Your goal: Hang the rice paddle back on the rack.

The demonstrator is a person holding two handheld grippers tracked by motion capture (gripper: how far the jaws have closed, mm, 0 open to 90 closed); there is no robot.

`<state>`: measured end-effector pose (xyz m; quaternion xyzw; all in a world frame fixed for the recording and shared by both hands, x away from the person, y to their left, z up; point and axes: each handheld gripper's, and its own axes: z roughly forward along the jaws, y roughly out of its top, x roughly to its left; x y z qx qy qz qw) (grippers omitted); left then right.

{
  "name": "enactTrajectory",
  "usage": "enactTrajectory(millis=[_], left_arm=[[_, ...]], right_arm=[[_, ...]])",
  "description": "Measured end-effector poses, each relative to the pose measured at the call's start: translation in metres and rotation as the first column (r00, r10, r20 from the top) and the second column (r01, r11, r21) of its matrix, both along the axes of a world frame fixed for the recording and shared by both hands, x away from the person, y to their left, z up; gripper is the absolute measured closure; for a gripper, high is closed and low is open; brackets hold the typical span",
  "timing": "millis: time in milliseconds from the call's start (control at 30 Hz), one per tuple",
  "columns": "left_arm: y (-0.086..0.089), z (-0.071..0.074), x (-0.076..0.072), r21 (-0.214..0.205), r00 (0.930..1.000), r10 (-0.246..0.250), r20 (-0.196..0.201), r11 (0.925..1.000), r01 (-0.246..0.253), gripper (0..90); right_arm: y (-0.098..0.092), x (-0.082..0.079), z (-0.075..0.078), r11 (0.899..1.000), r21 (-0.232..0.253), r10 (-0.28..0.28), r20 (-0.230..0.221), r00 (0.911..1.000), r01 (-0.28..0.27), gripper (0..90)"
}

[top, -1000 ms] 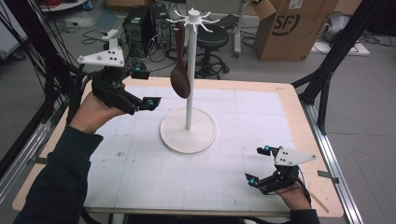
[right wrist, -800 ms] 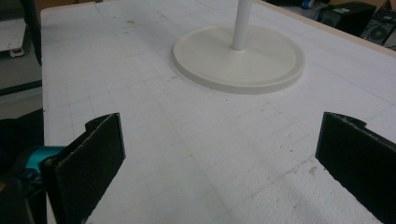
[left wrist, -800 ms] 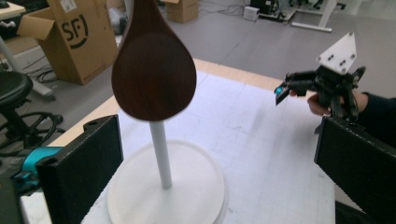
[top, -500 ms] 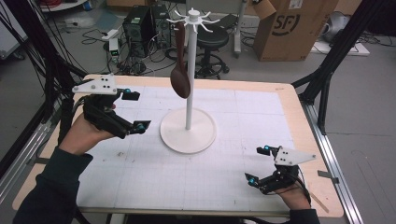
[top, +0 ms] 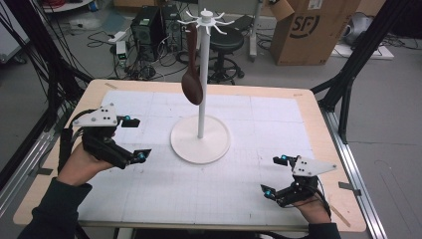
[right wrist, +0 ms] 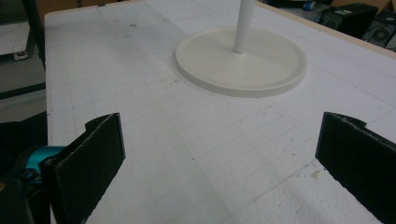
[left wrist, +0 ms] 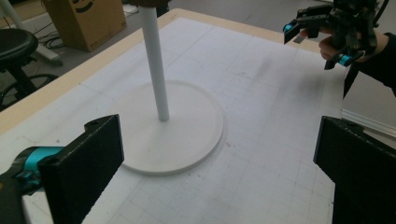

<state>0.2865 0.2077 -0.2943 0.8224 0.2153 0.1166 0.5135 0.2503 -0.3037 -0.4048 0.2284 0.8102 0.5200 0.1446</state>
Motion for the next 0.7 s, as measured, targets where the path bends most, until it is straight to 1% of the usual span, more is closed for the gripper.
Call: enactTrajectory(millis=[100,200,367,400,500,567,633,700], left_arm=[[0.004,-0.009,-0.003,-0.003,1.0,0.007,-0.002,1.0,-0.007,2.2],[0.008,-0.021,-0.007,-0.016,0.9998,0.022,-0.005,0.9996,-0.022,2.2],[0.013,-0.038,-0.013,-0.021,0.9994,0.032,-0.011,0.9993,-0.033,2.2],[0.014,-0.043,-0.014,-0.021,0.9993,0.035,-0.011,0.9992,-0.036,2.2],[0.015,-0.052,-0.016,-0.009,0.999,0.04,-0.019,0.9992,-0.04,2.2],[0.016,-0.057,-0.017,-0.002,0.9986,0.048,-0.023,0.9988,-0.048,2.2],[0.017,-0.063,-0.018,-0.009,0.9984,0.049,-0.029,0.9988,-0.049,2.2],[0.018,-0.069,-0.019,-0.016,0.9983,0.048,-0.032,0.9987,-0.049,2.1]], right_arm=[[0.0,0.0,0.0,1.0,0.002,-0.002,0.0,1.0,0.002,0.5],[0.0,0.0,0.0,1.0,0.005,-0.006,0.001,1.0,0.006,0.4],[-0.002,0.0,0.001,1.0,0.012,-0.008,0.004,1.0,0.008,0.5],[-0.002,0.0,0.001,1.0,0.013,-0.008,0.008,0.9999,0.008,0.5],[-0.002,0.0,0.002,1.0,0.018,-0.01,0.004,0.9999,0.01,0.5],[-0.002,0.001,0.002,1.0,0.02,-0.006,0.01,0.9999,0.006,0.5],[-0.001,0.001,0.003,1.0,0.023,-0.006,0.007,1.0,0.006,0.4],[-0.001,0.002,0.003,1.0,0.02,-0.002,0.015,0.9999,0.002,0.5]])
